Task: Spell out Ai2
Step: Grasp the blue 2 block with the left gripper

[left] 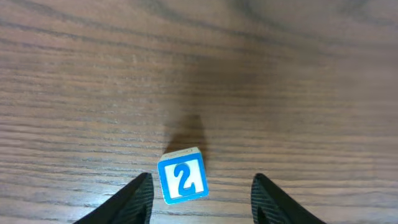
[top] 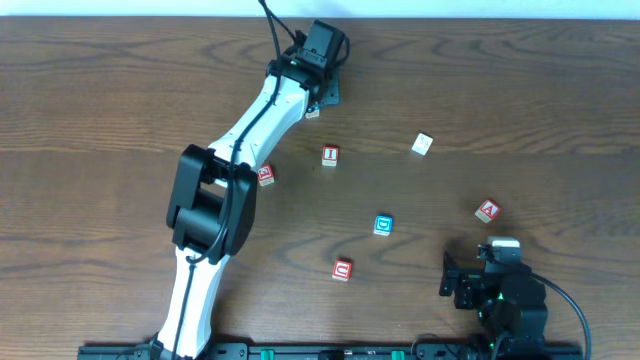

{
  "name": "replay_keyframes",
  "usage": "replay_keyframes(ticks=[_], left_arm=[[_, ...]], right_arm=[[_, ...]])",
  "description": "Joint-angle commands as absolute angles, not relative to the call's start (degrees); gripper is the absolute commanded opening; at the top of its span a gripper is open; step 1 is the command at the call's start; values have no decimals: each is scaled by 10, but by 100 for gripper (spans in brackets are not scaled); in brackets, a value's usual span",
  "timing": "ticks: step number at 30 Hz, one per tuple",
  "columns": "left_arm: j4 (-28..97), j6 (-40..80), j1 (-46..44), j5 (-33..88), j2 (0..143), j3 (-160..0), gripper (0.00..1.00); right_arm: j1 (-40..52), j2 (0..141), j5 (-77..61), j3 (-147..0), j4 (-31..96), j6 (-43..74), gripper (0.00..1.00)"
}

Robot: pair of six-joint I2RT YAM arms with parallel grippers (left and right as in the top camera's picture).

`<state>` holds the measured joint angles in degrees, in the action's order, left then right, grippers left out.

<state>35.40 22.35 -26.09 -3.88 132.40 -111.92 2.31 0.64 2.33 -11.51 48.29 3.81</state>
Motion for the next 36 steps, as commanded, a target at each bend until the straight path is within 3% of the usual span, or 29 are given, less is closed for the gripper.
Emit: replay_keyframes(ticks=[1,15,18,24,31,36], left_arm=[[357,223,-262,-49,1355,-1127,56],[361,274,-260,-49,1384,-1127,57],[359,295,-258,-49,1384,-1127,50],[361,322,-258,-49,1385,-1127,44],[356,324,-257,-49,1385,-1127,20],[359,321,-257,-44,1384,-1127,11]], right_arm=[[19,3,21,-109,486,31,99],[19,3,21,-109,486,31,99],[19,3,21,-109,486,31,99],[19,3,21,-109,486,31,99],[19,3,21,-109,486,31,99],[19,3,21,-109,486,31,99]])
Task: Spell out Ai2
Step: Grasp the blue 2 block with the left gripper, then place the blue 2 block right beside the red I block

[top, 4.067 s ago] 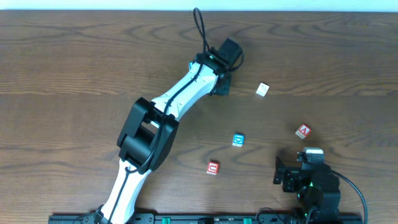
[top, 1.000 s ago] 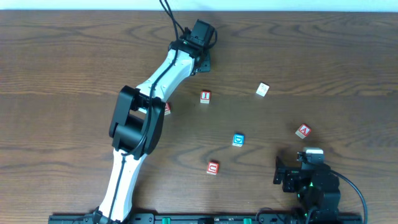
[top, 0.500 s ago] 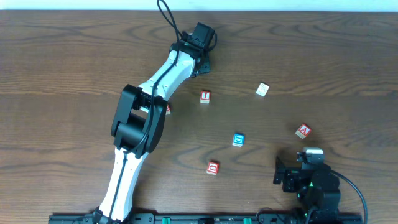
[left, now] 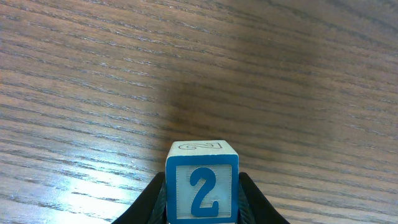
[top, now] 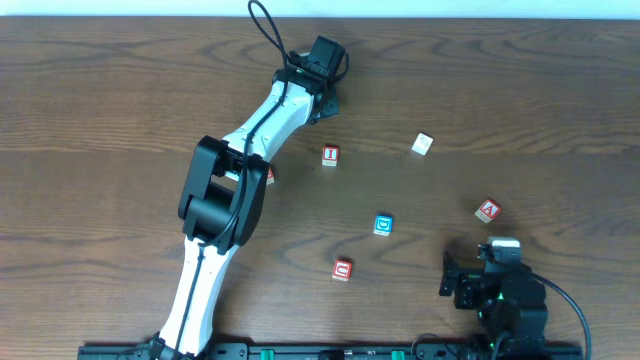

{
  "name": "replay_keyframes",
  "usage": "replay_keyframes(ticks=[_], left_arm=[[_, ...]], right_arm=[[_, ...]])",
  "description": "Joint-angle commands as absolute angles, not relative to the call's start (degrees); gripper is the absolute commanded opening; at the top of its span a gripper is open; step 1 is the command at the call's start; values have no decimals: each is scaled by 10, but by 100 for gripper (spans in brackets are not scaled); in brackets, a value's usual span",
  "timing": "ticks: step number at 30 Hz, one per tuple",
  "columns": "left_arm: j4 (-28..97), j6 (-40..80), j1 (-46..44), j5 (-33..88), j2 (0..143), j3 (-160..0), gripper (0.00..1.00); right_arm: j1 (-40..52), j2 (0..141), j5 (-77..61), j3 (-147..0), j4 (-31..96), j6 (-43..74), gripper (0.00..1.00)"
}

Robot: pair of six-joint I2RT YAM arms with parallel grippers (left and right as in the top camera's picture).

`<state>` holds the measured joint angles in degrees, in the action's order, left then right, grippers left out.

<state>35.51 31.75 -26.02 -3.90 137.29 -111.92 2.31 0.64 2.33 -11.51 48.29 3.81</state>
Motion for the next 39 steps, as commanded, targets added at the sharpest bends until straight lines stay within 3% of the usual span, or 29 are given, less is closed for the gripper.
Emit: replay_keyframes(ticks=[1,21,28,39], left_arm=[[361,321,-257,-41,1382,-1127,7],[554,170,-315,43,1229,-1159,6],[511,190,-371,44,1229,-1080,6],[457,200,-376,10,1241,-1032,6]], right_arm=[[19,3,21,-109,486,31,99],[19,3,21,-109,486,31,99],[19,3,21,-109,486,31,99],[19,3,21,-109,486,31,99]])
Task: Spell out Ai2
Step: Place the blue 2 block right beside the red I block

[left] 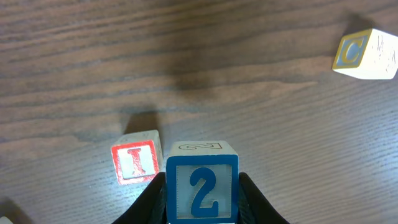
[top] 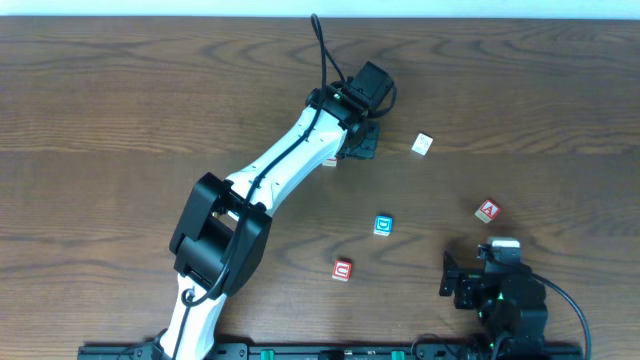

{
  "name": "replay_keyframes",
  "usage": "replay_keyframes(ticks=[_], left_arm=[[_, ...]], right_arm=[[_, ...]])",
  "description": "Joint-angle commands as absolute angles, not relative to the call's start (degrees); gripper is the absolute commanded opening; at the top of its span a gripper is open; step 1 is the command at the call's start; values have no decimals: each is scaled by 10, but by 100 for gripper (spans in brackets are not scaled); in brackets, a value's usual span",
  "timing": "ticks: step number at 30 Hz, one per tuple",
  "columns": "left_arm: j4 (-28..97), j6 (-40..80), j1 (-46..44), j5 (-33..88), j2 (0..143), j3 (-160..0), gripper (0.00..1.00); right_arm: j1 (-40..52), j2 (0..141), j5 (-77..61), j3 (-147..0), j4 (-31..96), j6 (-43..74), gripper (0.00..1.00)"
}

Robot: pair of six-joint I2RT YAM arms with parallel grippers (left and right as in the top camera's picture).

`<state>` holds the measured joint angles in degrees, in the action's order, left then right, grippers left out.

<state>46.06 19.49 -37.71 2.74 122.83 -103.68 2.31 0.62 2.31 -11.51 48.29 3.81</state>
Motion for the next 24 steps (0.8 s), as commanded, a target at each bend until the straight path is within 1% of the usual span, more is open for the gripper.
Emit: replay_keyframes(ticks=[1,11,17,24], left_arm=[[456,204,-376,11,1245,-1032,6],[442,269,-380,11,1263,-1021,6],[413,278,-382,16,1263,-979,6],[397,284,-382,16,1263,-976,6]], right_arm=[[19,3,21,-109,486,31,99],[19,3,21,-109,486,31,99],[19,3,21,-109,486,31,99],[19,3,21,-109,486,31,99]])
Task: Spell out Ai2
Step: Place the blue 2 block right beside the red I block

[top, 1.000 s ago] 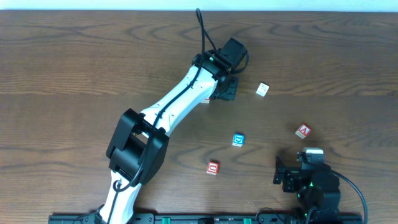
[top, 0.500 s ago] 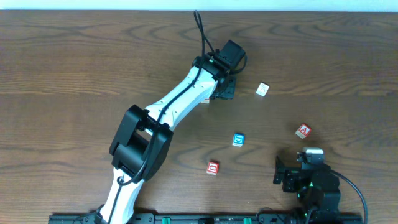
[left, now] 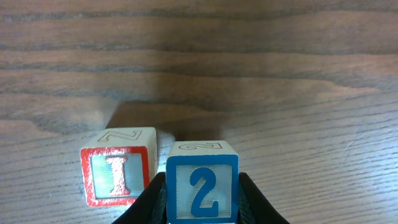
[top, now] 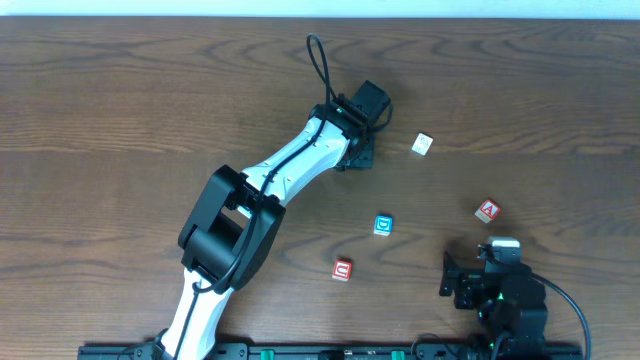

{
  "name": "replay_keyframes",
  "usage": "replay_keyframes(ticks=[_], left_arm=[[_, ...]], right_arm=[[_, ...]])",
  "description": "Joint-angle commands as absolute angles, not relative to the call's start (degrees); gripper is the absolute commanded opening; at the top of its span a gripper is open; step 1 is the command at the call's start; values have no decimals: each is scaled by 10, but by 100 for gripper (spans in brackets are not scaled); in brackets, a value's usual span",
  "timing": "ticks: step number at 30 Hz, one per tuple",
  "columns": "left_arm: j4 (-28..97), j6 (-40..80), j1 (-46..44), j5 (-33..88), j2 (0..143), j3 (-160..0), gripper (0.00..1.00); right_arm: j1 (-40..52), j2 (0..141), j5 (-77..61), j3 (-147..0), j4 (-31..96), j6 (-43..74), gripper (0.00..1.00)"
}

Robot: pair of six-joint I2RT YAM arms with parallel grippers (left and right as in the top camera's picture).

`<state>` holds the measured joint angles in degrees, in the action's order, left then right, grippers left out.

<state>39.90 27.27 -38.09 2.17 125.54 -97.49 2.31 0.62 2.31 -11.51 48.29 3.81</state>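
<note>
The blue "2" block (left: 202, 186) is pinched between the dark fingers (left: 250, 198) of my left gripper (left: 202, 202), which is shut on it. Just left of it in the left wrist view stands the red "I" block (left: 118, 175), with a narrow gap between the two. Whether the "2" block touches the table cannot be told. Overhead, the left gripper (top: 357, 152) hides both blocks. The red "A" block (top: 488, 211) lies at the right. My right gripper (top: 452, 276) rests at the front right, away from the blocks.
A pale "C" block (top: 422, 145) lies right of the left gripper. A blue block (top: 383, 225) and a red block (top: 342, 269) sit in the middle front. The left arm (top: 280, 175) stretches diagonally across the wooden table (top: 100, 120).
My left gripper, still holding the "2" block, has come lower and closer to the "I" block, so the two stand side by side. The right arm has not moved.
My left gripper stood open around the "2" block at the back of the table. Then it was shut on the block and held it above the wood. Later it was over the "I" block, and now the "2" sits just right of the "I".
</note>
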Motion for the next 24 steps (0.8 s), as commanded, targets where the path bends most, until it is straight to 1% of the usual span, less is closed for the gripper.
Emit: replay_keyframes(ticks=[1,22,23,24], left_arm=[[396,284,-382,15,1263,-976,6],[379,300,-383,10,1282,-975,6],[379,300,-383,10,1282,-975,11],[379,300,-383,10,1282,-975,19]], right_arm=[[19,3,21,-109,486,31,99],[19,3,21,-109,486,31,99],[19,3,21,-109,486,31,99],[19,3,21,-109,486,31,99]])
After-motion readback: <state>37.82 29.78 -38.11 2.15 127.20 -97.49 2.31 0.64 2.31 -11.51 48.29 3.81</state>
